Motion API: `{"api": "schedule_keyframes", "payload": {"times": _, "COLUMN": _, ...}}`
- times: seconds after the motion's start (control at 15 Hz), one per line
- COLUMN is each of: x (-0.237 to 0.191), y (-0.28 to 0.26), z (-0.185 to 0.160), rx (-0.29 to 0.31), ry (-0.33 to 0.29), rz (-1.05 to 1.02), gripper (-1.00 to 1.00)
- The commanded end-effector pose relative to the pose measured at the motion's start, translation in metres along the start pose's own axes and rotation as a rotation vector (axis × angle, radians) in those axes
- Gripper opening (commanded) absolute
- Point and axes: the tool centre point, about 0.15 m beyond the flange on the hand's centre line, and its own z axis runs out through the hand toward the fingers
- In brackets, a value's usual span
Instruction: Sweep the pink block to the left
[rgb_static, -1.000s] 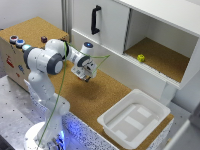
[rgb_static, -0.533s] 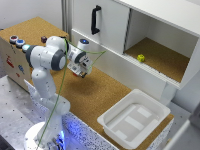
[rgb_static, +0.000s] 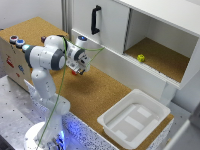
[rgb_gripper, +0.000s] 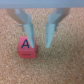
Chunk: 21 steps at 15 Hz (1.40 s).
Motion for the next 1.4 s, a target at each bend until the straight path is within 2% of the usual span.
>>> {"api": "schedule_keyframes", "payload": {"times": 0.0, "x": 0.000, "y": -0.013, "z": -0.034, "rx": -0.101, "ry": 0.001, "rz": -0.055, "gripper": 1.00}}
{"api": "schedule_keyframes", "payload": {"times": 0.73, "x": 0.000, "y": -0.013, "z": -0.034, "rx": -0.101, "ry": 0.001, "rz": -0.055, "gripper": 1.00}}
{"api": "schedule_keyframes", "payload": {"times": 0.8, "x": -0.004, "y": -0.010, "z": -0.024, "rx": -0.024, "ry": 0.042, "rz": -0.150, "gripper": 1.00}}
{"api": "schedule_keyframes", "payload": {"times": 0.93, "x": -0.005, "y": -0.017, "z": -0.023, "rx": 0.012, "ry": 0.027, "rz": -0.357, "gripper": 1.00}}
{"api": "schedule_keyframes", "payload": {"times": 1.13, "x": -0.005, "y": -0.021, "z": -0.029, "rx": 0.036, "ry": 0.031, "rz": -0.583, "gripper": 1.00}}
{"api": "schedule_keyframes", "payload": {"times": 1.33, "x": 0.006, "y": -0.030, "z": -0.032, "rx": 0.065, "ry": 0.007, "rz": -0.819, "gripper": 1.00}}
